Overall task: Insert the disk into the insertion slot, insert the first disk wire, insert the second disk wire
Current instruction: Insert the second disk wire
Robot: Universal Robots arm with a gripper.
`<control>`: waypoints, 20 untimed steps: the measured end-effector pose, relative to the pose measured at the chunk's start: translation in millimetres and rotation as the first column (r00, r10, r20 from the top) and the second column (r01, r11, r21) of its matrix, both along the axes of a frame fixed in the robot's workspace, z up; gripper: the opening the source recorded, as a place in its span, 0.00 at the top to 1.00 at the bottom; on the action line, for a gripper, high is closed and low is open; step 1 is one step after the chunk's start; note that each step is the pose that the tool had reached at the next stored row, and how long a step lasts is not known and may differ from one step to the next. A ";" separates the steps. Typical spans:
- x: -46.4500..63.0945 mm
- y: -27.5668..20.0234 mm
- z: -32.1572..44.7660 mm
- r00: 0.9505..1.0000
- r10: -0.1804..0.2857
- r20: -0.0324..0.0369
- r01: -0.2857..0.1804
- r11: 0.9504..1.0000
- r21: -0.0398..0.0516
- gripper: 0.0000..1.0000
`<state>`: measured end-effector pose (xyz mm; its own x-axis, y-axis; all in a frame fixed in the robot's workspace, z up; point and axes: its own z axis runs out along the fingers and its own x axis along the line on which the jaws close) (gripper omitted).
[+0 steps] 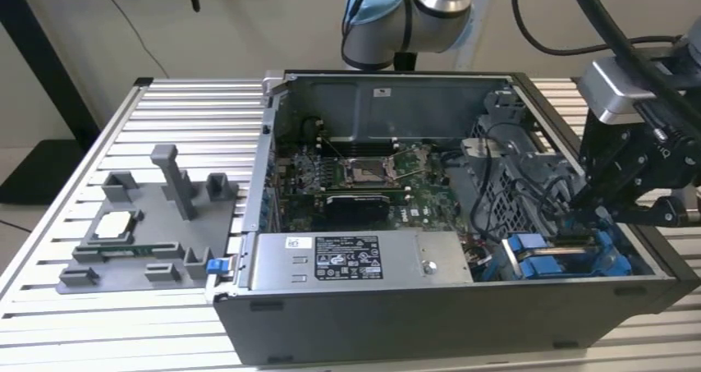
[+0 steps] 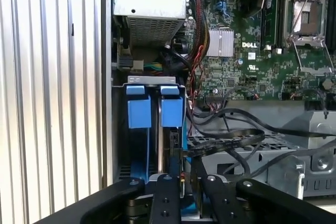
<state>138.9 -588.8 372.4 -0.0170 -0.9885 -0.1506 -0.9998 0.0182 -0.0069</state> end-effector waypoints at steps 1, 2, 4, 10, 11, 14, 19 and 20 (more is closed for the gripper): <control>0.0 0.0 1.5 1.000 0.000 0.000 0.000 1.000 0.000 0.00; 0.0 0.0 3.2 1.000 0.000 0.000 0.000 1.000 0.000 0.00; -0.2 -0.1 6.7 1.000 0.000 0.000 0.000 1.000 0.000 0.00; -0.1 0.0 17.3 1.000 -0.001 0.000 0.001 1.000 0.000 0.00; -0.1 0.0 18.8 1.000 -0.001 0.000 0.001 1.000 0.000 0.00; -0.1 0.0 22.5 1.000 -0.001 0.000 0.001 1.000 0.000 0.00; -0.1 0.0 24.7 1.000 0.000 0.000 0.000 1.000 0.000 0.00; -0.1 0.0 24.7 1.000 -0.001 0.000 0.001 1.000 0.000 0.00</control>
